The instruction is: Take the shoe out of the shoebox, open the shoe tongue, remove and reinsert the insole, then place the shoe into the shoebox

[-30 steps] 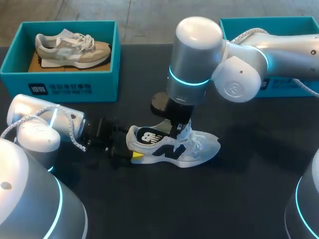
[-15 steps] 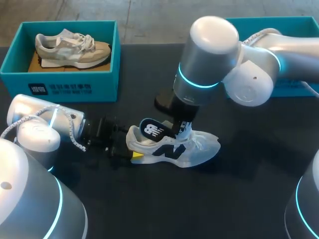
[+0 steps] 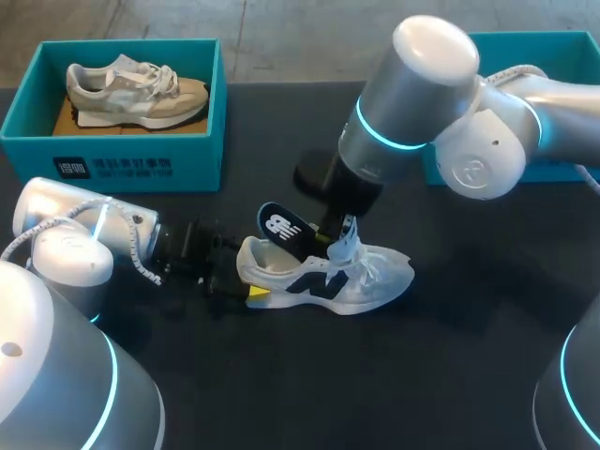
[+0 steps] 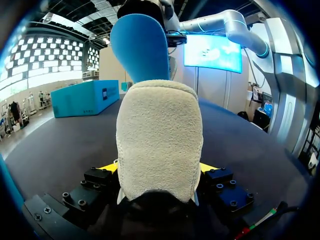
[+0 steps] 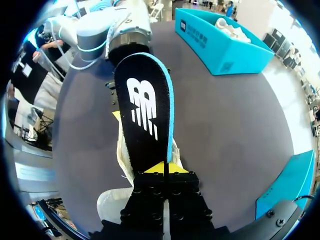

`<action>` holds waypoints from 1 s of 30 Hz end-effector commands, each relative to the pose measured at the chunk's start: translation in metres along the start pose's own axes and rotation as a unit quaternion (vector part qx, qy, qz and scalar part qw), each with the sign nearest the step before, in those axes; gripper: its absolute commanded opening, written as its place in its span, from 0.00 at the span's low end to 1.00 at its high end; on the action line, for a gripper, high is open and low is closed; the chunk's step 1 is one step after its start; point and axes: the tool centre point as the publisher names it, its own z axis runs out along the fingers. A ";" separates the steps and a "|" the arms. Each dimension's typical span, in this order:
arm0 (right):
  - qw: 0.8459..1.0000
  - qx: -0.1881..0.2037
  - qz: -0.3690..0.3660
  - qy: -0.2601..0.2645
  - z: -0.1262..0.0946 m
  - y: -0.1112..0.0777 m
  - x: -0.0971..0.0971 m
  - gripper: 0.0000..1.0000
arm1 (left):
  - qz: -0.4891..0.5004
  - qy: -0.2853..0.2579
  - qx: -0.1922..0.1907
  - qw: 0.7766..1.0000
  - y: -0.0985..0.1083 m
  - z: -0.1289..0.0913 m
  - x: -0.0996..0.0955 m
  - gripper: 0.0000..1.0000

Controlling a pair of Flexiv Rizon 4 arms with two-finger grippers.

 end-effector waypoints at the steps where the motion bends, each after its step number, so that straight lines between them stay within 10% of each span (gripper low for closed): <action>1: 1.000 0.000 -0.010 0.014 0.005 0.012 -0.004 0.00 | 0.000 0.000 -0.002 1.000 0.003 0.000 0.001 0.00; 18: 0.999 -0.003 -0.040 0.033 0.020 0.035 0.000 0.00 | 0.000 0.000 -0.002 1.000 0.003 0.000 0.001 0.00; 21: 0.999 -0.004 -0.040 0.029 0.018 0.035 0.001 0.33 | 0.000 0.000 -0.002 1.000 0.003 0.000 0.001 0.00; 30: 0.999 -0.001 -0.039 0.008 0.003 0.035 0.002 0.45 | 0.000 0.000 -0.002 1.000 0.003 0.000 0.001 0.00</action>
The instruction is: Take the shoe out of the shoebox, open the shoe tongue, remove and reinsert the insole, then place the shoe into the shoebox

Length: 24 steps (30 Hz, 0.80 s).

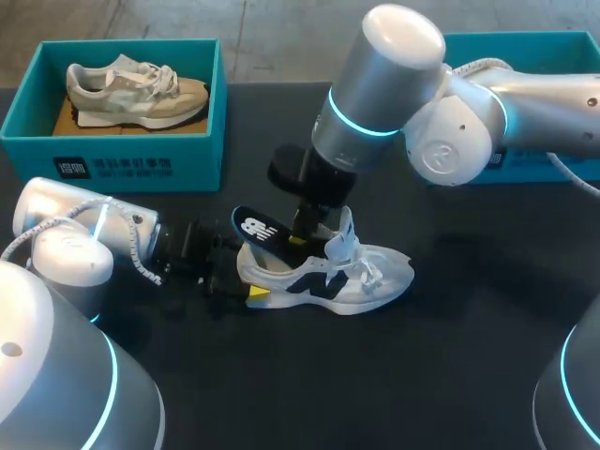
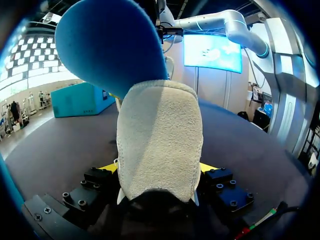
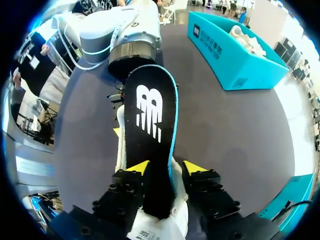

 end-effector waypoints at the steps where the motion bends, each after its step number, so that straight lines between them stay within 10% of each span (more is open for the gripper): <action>1: 1.000 0.003 0.001 -0.012 -0.011 -0.002 0.004 0.44 | 0.000 -0.001 -0.002 1.000 0.003 0.000 0.001 0.00; 24: 1.000 -0.004 -0.017 -0.012 -0.006 0.010 0.001 0.38 | 0.000 -0.001 -0.002 1.000 0.003 0.000 0.001 0.00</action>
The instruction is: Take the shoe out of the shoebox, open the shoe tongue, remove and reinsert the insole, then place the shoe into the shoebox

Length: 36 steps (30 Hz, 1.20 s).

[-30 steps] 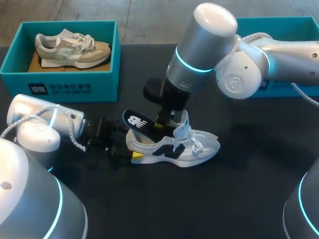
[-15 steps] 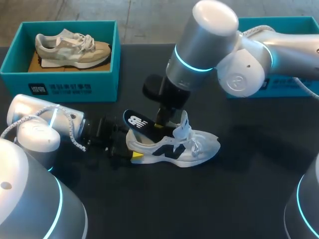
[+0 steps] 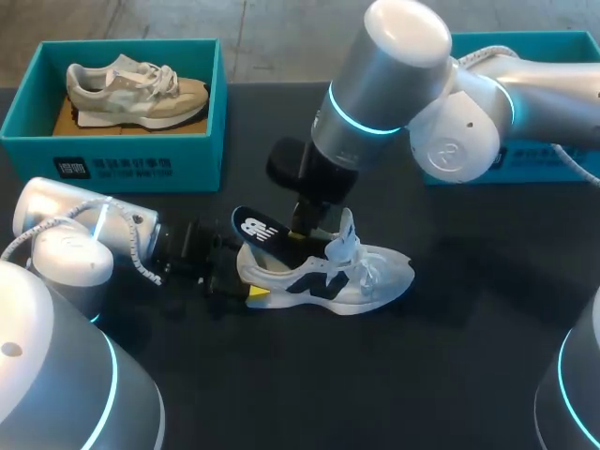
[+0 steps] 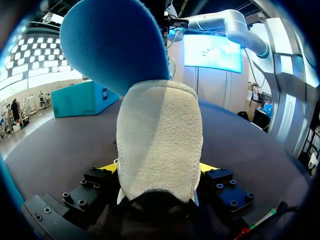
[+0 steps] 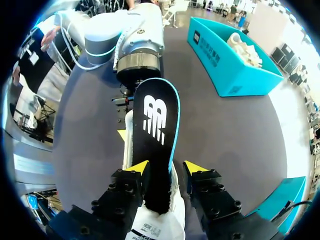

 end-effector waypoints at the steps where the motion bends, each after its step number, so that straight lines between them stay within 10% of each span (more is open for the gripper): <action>1: 1.000 0.000 -0.001 0.006 0.011 0.004 -0.002 0.34 | 0.000 0.000 -0.002 1.000 0.003 0.000 0.000 0.00; 12: 1.000 0.002 -0.002 0.011 0.014 0.008 0.001 0.00 | 0.000 0.000 -0.002 1.000 0.003 0.000 0.000 0.00; 36: 0.999 0.020 0.011 -0.026 -0.050 0.005 0.013 0.00 | 0.000 0.000 -0.002 1.000 0.003 0.000 0.000 0.00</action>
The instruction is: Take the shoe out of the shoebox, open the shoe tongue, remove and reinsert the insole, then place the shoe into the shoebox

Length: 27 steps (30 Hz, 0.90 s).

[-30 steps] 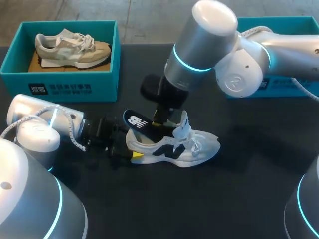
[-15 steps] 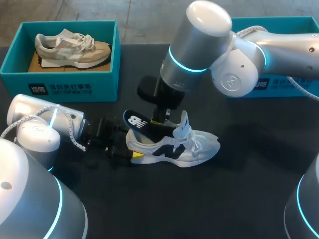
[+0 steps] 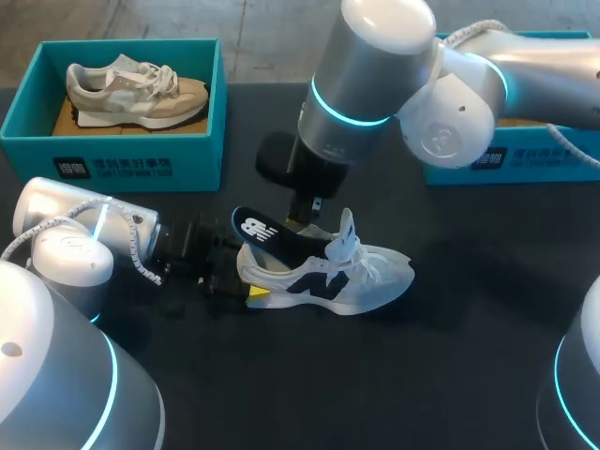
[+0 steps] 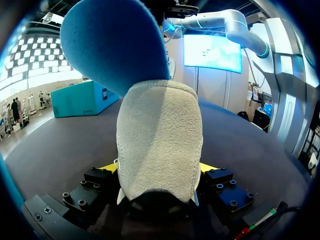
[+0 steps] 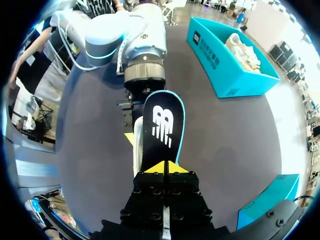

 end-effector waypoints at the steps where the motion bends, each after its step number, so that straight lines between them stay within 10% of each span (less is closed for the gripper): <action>1: 1.000 -0.006 0.003 -0.008 -0.024 -0.009 0.000 0.00 | 0.000 -0.001 -0.002 1.000 0.003 0.000 0.000 0.00; 27: 0.999 -0.028 0.018 -0.004 -0.089 -0.014 -0.017 0.00 | 0.000 -0.001 -0.002 1.000 0.003 0.000 0.000 0.00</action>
